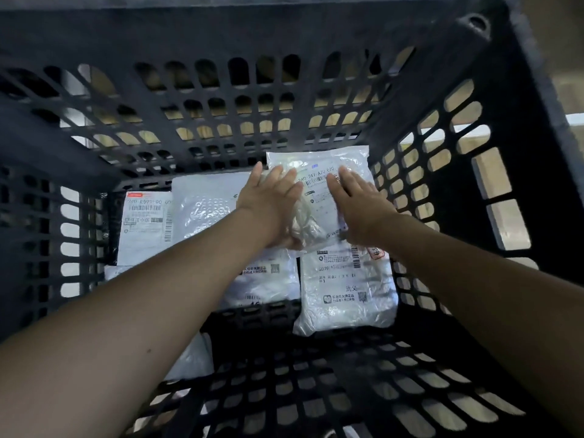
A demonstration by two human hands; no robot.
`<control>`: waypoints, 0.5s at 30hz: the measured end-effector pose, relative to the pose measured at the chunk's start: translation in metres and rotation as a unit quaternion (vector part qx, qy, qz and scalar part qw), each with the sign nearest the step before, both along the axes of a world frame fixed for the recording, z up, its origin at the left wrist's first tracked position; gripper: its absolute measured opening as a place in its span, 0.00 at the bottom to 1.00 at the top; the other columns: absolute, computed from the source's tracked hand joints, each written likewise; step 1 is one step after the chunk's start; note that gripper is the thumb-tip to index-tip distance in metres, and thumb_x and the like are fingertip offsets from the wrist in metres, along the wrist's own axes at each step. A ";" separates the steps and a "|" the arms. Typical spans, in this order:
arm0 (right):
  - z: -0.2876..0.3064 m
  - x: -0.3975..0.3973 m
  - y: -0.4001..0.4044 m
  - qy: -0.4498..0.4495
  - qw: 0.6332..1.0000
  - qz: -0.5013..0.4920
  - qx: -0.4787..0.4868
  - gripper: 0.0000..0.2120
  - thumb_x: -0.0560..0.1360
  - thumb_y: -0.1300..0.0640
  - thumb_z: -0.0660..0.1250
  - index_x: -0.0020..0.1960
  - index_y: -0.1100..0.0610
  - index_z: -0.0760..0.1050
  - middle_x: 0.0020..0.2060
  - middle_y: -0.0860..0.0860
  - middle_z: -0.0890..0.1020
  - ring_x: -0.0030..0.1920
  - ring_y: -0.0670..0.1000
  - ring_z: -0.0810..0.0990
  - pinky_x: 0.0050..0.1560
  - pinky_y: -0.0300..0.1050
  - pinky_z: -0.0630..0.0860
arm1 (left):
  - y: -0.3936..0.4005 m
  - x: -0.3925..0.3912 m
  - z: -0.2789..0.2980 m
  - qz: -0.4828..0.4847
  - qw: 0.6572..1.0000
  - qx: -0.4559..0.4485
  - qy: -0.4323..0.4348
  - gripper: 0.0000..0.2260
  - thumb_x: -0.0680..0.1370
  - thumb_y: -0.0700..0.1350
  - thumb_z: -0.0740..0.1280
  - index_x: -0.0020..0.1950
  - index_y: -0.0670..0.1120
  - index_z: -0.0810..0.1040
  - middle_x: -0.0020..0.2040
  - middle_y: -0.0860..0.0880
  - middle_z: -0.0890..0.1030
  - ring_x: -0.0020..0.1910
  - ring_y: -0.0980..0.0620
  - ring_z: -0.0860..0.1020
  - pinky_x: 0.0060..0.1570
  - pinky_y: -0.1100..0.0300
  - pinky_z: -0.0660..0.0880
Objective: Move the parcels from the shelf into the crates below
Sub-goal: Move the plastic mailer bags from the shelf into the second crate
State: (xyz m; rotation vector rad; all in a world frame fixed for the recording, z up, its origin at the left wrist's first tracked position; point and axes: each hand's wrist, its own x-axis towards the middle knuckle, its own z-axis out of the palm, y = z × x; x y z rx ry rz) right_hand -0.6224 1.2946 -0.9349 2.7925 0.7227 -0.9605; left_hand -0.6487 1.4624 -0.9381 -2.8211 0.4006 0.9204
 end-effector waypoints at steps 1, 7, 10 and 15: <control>-0.001 0.003 0.000 0.007 1.000 0.000 -0.001 0.54 0.71 0.54 0.73 0.77 0.57 0.34 0.76 0.58 0.37 0.76 0.58 0.39 0.74 0.52 0.44 | -0.001 0.004 -0.001 0.002 1.000 0.003 0.007 0.49 0.69 0.70 0.63 0.78 0.48 0.42 0.78 0.48 0.39 0.76 0.47 0.39 0.71 0.43 0.36; 0.006 0.001 0.001 -0.011 0.999 0.025 -0.021 0.53 0.72 0.52 0.72 0.76 0.61 0.33 0.75 0.62 0.38 0.76 0.61 0.41 0.74 0.54 0.46 | -0.010 0.007 0.007 0.001 0.999 0.046 0.028 0.50 0.70 0.70 0.63 0.78 0.47 0.39 0.77 0.48 0.38 0.76 0.46 0.38 0.70 0.41 0.34; 0.015 -0.015 -0.005 -0.029 0.999 0.024 -0.021 0.50 0.74 0.56 0.69 0.76 0.61 0.33 0.75 0.63 0.37 0.76 0.61 0.41 0.75 0.53 0.46 | -0.011 -0.005 0.018 -0.019 0.998 0.057 -0.008 0.45 0.74 0.65 0.62 0.77 0.45 0.40 0.77 0.44 0.38 0.76 0.44 0.40 0.71 0.41 0.37; 0.011 -0.037 -0.019 0.002 0.999 0.019 -0.026 0.47 0.74 0.57 0.69 0.77 0.59 0.36 0.76 0.60 0.40 0.77 0.59 0.45 0.75 0.52 0.49 | -0.017 -0.031 0.020 -0.109 0.991 0.038 -0.064 0.30 0.81 0.55 0.53 0.77 0.43 0.45 0.78 0.42 0.45 0.76 0.43 0.46 0.72 0.44 0.45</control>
